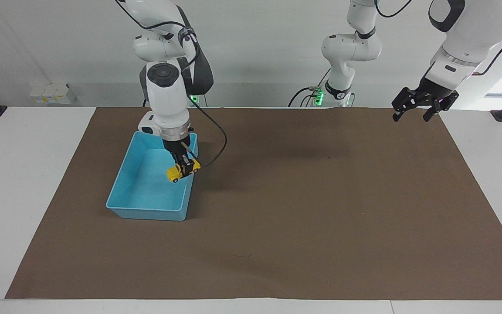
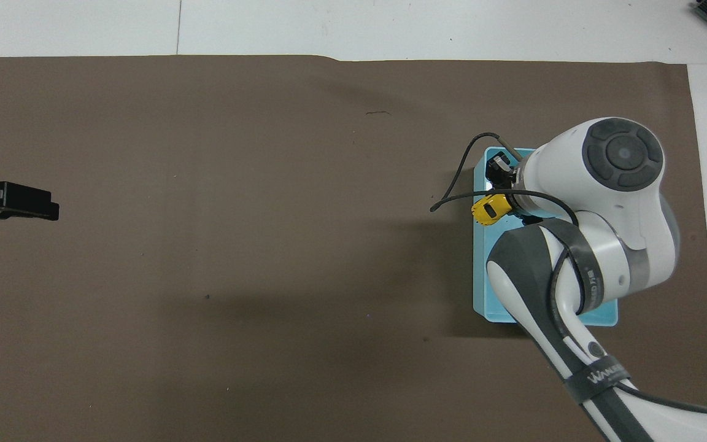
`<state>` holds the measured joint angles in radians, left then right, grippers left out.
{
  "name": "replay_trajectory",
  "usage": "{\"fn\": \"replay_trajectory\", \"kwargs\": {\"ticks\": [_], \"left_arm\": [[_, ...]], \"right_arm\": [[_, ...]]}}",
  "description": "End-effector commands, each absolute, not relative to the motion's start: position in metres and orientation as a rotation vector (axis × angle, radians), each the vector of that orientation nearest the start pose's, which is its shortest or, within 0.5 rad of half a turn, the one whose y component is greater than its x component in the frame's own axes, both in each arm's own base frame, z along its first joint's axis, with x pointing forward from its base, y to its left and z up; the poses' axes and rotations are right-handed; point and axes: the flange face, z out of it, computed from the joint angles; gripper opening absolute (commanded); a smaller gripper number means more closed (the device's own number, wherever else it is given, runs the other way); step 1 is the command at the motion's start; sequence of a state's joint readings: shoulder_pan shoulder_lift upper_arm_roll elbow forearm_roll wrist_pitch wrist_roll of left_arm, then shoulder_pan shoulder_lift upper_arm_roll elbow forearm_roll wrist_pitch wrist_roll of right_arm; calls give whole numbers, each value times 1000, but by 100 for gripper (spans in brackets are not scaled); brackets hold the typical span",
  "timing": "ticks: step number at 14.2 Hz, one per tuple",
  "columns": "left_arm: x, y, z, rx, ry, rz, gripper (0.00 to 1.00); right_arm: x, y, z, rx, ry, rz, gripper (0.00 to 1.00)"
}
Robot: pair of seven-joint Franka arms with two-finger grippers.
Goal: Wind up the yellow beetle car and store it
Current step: 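Lift the car with the right gripper and carry it over the bin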
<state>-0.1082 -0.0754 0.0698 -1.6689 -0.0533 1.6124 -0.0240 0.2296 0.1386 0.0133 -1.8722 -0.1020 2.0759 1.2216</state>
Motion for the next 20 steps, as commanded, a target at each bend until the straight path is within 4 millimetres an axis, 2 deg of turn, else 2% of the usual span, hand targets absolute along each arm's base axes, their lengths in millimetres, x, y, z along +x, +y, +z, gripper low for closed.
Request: {"fn": "replay_trajectory", "kwargs": {"ticks": [1,6,10,14,17,20], "left_arm": [[529,-20,626,-3181,13,-30,100],[529,-20,626,-3181,13,-30,100],[529,-20,626,-3181,13,-30,100],[529,-20,626,-3181,13,-30,100],[529,-20,626,-3181,13,-30,100],[529,-20,626,-3181,13,-30,100]], "right_arm": [[585,117,448,-2906,1313,-146,0],[585,67,441,-3037,1070,-85,0],[581,34,434,-3105,886,-50,0],[569,31,428,-3132,726,-25,0],[552,30,417,-3158,472,1,0],[533,27,407,-3180,135,-29,0]]}}
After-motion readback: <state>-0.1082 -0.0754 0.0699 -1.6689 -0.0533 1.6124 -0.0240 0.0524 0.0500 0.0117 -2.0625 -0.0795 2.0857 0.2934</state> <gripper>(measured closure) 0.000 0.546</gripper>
